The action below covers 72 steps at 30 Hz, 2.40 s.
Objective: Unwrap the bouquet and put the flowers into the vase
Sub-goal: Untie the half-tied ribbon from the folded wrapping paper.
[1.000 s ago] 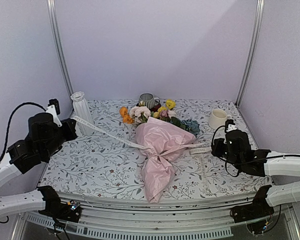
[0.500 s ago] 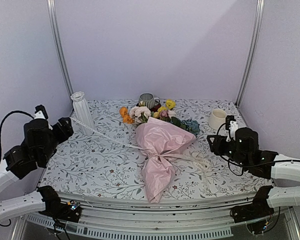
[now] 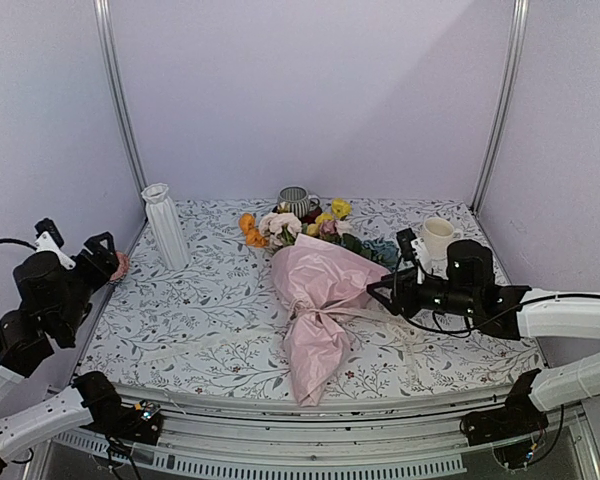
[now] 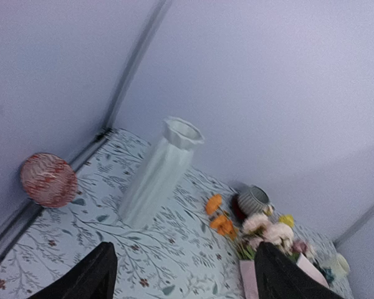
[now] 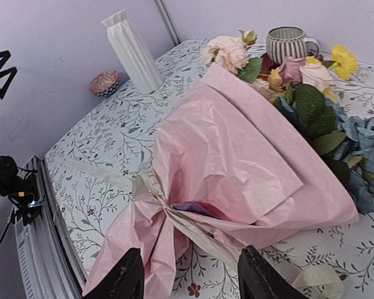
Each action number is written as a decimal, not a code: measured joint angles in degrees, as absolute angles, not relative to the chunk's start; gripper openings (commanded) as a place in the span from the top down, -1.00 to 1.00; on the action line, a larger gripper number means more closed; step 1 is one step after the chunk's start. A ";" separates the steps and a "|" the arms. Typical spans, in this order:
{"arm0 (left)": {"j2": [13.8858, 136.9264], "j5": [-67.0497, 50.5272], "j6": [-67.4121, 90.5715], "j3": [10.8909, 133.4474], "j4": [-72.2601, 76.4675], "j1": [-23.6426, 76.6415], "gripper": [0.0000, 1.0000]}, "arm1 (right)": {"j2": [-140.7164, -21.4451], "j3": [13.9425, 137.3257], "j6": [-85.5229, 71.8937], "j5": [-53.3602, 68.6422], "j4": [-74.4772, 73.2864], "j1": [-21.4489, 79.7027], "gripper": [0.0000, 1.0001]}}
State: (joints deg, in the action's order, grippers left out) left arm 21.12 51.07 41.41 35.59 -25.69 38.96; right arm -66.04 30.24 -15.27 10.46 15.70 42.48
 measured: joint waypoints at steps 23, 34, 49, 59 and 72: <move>53.87 -10.66 28.93 25.98 11.40 42.89 -0.35 | -92.03 48.21 -11.07 19.40 16.25 46.87 0.13; 70.61 -12.40 28.62 27.40 17.54 47.92 -0.10 | -101.06 53.84 -10.68 20.10 13.47 47.24 0.28; 87.22 -12.60 28.69 35.31 22.06 50.87 0.09 | -104.36 54.19 -10.44 22.22 12.82 48.38 0.51; 93.38 -12.25 29.06 37.32 22.98 51.81 0.15 | -104.31 54.19 -10.50 24.27 13.17 48.38 0.53; 94.17 -9.08 29.41 37.45 24.43 53.78 0.14 | -101.62 54.15 -10.70 28.32 13.34 48.53 0.55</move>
